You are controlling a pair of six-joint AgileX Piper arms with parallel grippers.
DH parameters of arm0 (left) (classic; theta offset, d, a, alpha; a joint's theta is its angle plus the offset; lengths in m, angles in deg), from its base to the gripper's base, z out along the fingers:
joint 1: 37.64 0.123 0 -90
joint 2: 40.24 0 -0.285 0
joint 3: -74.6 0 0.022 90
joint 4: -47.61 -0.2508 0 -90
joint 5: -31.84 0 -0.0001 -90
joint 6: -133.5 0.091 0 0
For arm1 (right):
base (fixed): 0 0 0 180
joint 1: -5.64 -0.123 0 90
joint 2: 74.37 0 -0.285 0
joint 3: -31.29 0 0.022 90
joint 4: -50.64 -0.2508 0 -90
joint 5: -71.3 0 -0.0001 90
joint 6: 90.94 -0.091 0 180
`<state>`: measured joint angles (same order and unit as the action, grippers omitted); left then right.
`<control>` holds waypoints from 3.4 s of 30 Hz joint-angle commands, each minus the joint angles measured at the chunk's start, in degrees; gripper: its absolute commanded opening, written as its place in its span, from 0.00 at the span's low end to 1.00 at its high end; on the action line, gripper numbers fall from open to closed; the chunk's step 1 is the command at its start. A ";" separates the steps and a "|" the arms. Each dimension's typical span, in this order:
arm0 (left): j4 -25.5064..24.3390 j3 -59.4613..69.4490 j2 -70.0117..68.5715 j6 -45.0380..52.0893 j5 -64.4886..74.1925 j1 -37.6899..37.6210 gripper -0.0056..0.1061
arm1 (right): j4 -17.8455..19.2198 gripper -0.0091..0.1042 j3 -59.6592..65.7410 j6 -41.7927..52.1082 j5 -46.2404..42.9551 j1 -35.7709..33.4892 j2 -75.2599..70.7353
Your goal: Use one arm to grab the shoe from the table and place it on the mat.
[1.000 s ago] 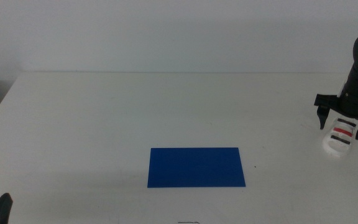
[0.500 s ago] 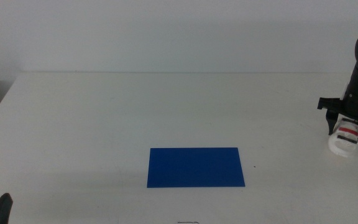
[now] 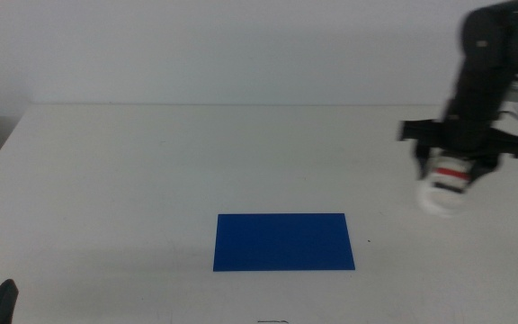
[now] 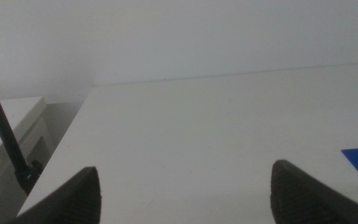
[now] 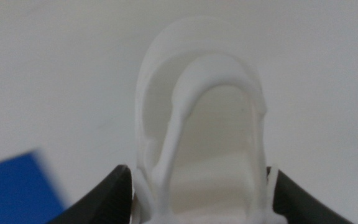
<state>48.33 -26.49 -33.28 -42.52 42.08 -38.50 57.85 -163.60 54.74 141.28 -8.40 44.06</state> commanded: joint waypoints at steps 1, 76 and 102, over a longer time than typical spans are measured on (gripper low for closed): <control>0.49 -0.19 -1.09 -0.84 -4.80 -0.33 0.89 | 1.20 0.07 -1.03 -3.70 1.02 -4.71 -4.60; 0.49 -0.19 -1.10 -0.84 -4.80 -0.28 0.89 | -4.75 0.07 -18.04 -88.31 4.41 -28.02 11.46; 0.49 -0.19 -1.10 -0.84 -4.80 -0.28 0.89 | -3.56 0.07 -18.10 -88.31 2.88 -25.70 14.90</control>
<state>48.33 -26.49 -33.28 -42.52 42.08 -38.50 53.79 -179.83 -32.55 140.64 -34.45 62.52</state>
